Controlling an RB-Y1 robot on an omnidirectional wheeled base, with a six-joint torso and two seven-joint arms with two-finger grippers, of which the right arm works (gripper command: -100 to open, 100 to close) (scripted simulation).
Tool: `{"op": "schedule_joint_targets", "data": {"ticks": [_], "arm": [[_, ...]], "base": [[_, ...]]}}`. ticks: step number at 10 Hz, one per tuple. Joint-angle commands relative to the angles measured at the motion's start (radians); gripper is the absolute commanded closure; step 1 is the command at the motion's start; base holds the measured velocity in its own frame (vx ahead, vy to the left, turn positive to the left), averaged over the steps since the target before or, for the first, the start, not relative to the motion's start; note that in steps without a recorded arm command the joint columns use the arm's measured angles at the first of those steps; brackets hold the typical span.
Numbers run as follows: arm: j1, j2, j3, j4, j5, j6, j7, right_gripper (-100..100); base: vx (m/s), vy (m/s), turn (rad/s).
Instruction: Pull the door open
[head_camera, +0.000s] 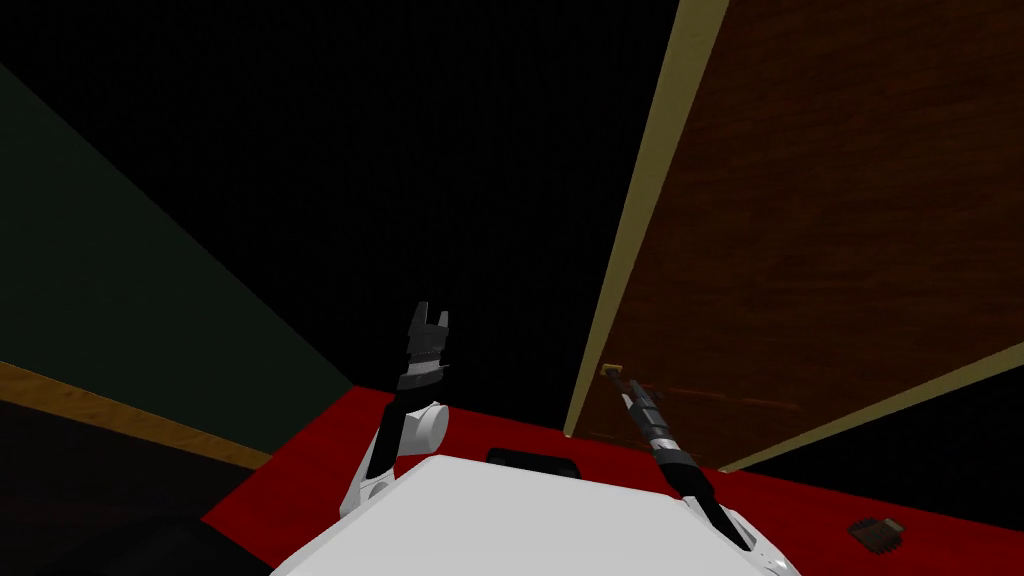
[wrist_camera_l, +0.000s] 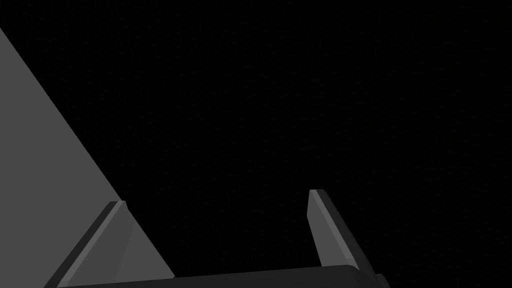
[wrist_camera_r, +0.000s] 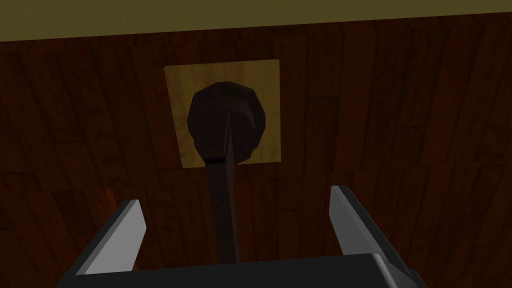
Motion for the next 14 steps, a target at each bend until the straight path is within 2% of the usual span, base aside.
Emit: {"op": "schedule_joint_targets", "data": {"ticks": [1, 2, 7, 8, 9, 14], "arm": [[0.000, 0.000, 0.000, 0.000, 0.000, 0.000, 0.000, -100], [0.000, 0.000, 0.000, 0.000, 0.000, 0.000, 0.000, 100], [0.000, 0.000, 0.000, 0.000, 0.000, 0.000, 0.000, 100], [0.012, -0.012, 0.009, 0.006, 0.003, -0.021, -0.013, 100], [0.016, -0.015, 0.012, 0.008, 0.004, -0.028, -0.017, 100], [0.057, -0.055, 0.042, 0.026, 0.015, -0.107, -0.063, 100]], "base": [[0.071, -0.009, 0.033], [-0.012, 0.001, -0.029], [-0.012, 0.001, 0.000], [-0.088, -0.030, 0.134], [-0.163, -0.088, 0.159], [-0.182, -0.065, 0.146]]}}
